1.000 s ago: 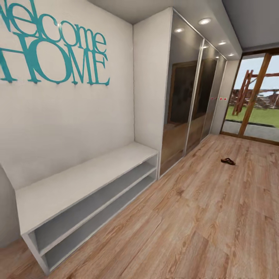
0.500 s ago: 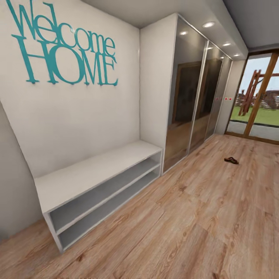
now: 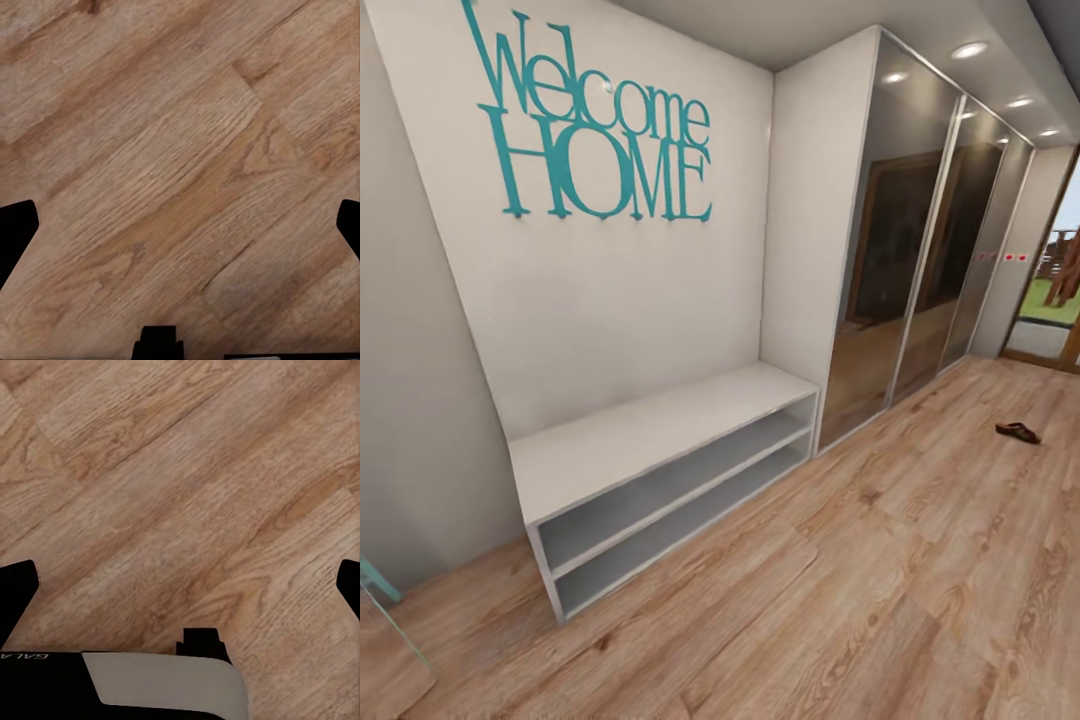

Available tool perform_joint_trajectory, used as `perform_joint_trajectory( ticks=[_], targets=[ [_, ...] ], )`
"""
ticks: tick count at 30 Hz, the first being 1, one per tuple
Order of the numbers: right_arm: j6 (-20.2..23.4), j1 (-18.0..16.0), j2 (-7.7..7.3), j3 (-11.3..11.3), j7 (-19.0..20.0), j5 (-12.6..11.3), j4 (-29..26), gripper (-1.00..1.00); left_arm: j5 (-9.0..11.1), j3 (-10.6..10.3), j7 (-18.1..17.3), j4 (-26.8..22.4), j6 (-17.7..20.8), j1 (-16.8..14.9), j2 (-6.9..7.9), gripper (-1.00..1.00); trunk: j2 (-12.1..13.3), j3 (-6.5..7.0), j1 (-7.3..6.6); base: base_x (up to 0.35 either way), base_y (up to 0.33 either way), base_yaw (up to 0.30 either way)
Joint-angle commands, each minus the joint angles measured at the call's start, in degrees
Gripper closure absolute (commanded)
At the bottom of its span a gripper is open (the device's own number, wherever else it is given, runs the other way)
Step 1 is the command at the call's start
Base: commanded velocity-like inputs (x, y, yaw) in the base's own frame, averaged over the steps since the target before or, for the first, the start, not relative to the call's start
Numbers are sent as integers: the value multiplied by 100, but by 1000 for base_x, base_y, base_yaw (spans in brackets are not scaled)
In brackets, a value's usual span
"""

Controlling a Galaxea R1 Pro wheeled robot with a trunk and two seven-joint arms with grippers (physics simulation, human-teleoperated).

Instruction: Pick up the two gym shoes and the two sandals from the corridor floor and place them onto the hallstand (shoe rack) in the corridor, making sure they are on the rack and not on the floor. Arrange them so the two gym shoes are next to each other and the two sandals are next to each other.

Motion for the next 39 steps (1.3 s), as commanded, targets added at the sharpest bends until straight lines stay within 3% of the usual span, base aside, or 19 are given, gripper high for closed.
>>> perform_joint_trajectory(
  ticks=[1,39],
  targets=[
    [-19,-2,-1,-2,7,-3,2,-100,2,-3,-7,7,-19,-5,0,-100,-3,-8,0,0,0,277],
    [-35,-2,-1,27,9,6,2,-100,0,20,-7,7,-23,-5,0,-100,-3,-227,0,0,0,232]
  ],
)
